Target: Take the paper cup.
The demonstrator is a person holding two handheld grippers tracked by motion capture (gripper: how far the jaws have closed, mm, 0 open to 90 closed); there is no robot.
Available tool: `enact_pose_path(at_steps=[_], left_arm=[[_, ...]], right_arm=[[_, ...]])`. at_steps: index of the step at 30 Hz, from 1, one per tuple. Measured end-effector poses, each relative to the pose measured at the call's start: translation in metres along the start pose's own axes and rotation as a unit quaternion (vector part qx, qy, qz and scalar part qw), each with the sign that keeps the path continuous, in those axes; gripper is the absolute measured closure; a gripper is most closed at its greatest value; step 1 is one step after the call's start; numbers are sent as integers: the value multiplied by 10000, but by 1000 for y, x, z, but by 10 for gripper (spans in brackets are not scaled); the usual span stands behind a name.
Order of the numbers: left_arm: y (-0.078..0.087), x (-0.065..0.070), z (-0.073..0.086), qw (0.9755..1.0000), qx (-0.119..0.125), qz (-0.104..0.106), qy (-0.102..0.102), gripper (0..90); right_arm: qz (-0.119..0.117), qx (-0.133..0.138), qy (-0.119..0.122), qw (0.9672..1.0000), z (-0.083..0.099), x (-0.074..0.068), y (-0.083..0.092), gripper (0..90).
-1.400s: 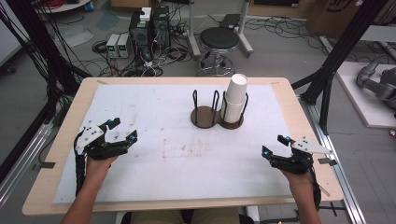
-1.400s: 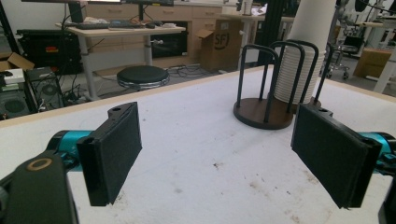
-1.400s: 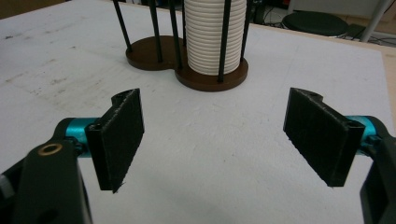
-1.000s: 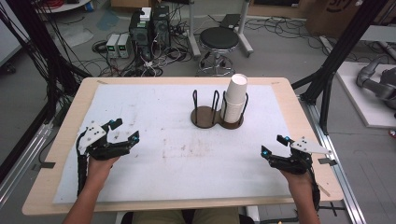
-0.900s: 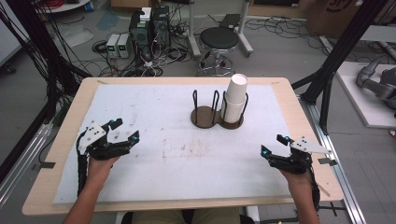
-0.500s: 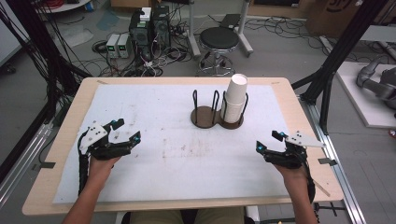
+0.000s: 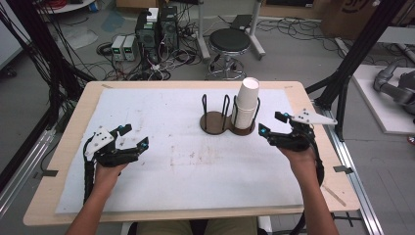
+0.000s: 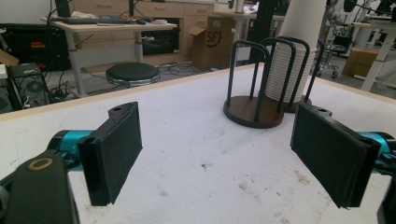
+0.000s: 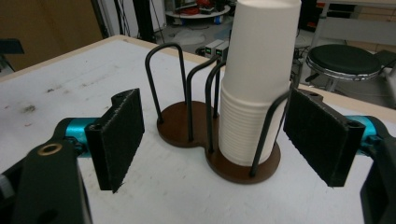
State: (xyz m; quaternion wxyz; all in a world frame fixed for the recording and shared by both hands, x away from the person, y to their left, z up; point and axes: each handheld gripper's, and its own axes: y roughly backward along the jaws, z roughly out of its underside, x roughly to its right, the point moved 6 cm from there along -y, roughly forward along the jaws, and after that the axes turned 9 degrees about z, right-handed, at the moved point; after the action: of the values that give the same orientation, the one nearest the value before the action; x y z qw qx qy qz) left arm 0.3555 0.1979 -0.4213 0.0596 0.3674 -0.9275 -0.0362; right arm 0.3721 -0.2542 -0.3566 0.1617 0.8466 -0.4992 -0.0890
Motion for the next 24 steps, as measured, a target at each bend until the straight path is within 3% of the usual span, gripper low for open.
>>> enact_pose_path(at_steps=[9, 17, 24], left_arm=[[-2, -1, 1, 10000, 16, -1, 38, 165], [-3, 0, 1, 10000, 26, 41, 63, 164], [-4, 0, 1, 9999, 39, 70, 83, 164]], right_arm=[[-48, -283, 332, 9990, -38, -5, -33, 197], [146, -387, 262, 9988, -60, 8, -55, 198], [293, -572, 219, 9977, -66, 17, -74, 197]])
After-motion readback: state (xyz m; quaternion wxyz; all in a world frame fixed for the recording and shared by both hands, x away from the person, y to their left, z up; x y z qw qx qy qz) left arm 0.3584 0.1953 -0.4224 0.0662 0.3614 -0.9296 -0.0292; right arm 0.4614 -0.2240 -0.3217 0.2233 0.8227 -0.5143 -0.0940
